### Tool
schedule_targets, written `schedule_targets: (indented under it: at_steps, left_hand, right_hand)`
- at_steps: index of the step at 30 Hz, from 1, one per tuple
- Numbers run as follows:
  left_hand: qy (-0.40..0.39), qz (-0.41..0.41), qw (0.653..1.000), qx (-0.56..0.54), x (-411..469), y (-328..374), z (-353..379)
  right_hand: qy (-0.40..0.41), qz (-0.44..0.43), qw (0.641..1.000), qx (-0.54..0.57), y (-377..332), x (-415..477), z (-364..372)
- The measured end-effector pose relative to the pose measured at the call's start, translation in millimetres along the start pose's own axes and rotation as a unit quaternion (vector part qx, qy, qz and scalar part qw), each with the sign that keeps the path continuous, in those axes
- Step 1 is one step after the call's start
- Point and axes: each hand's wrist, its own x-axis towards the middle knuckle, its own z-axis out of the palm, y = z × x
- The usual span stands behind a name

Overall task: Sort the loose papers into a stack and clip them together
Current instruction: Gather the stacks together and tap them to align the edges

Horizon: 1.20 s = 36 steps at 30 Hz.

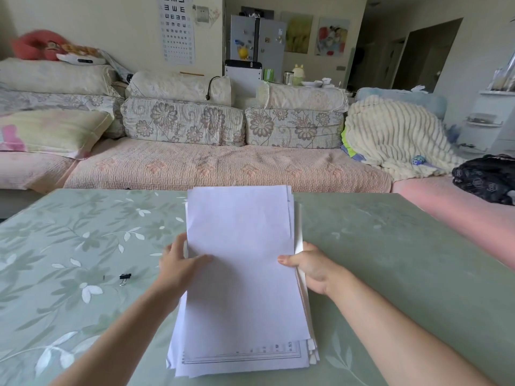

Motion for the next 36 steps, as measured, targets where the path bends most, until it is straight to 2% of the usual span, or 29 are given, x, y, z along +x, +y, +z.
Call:
schedule_targets:
  at_steps: [2, 5, 7, 10, 18, 21, 24, 33, 36]
  left_hand:
    - [0.022, 0.005, 1.0, -0.002, 3.9, 5.7, 0.4]
    - [-0.043, -0.016, 0.994, -0.102, 9.7, 12.8, 4.3]
    - [-0.063, 0.001, 0.993, -0.097, 9.3, 19.6, 7.5]
    - [-0.055, 0.026, 0.991, -0.116, 6.0, 24.9, 11.9]
    - [-0.023, 0.144, 0.965, -0.216, -2.5, 62.6, 18.8]
    - [-0.05, 0.176, 0.967, -0.177, -7.9, 62.4, 23.9]
    - [-0.061, 0.182, 0.973, -0.127, -10.5, 57.0, 26.9]
    - [0.01, 0.208, 0.968, -0.138, -8.3, 78.0, 34.9]
    - [-0.009, 0.202, 0.968, -0.147, -7.5, 73.5, 36.9]
  right_hand:
    - [0.008, -0.022, 1.0, 0.015, -10.3, -6.5, -0.4]
    - [0.028, -0.042, 0.999, 0.007, -25.3, -18.9, -1.3]
    - [0.018, -0.073, 0.997, -0.008, -31.3, -22.2, -2.9]
    - [-0.02, -0.114, 0.991, -0.064, -41.6, -27.8, -1.9]
    - [0.075, -0.262, 0.962, -0.028, -90.7, -41.2, -2.1]
    - [0.079, -0.247, 0.963, -0.077, -83.2, -44.4, -0.4]
    - [0.072, -0.201, 0.974, -0.075, -70.3, -45.6, -2.0]
    - [0.055, -0.201, 0.977, -0.043, -78.9, -47.6, 1.9]
    - [0.065, -0.171, 0.982, -0.054, -68.4, -45.7, -2.9]
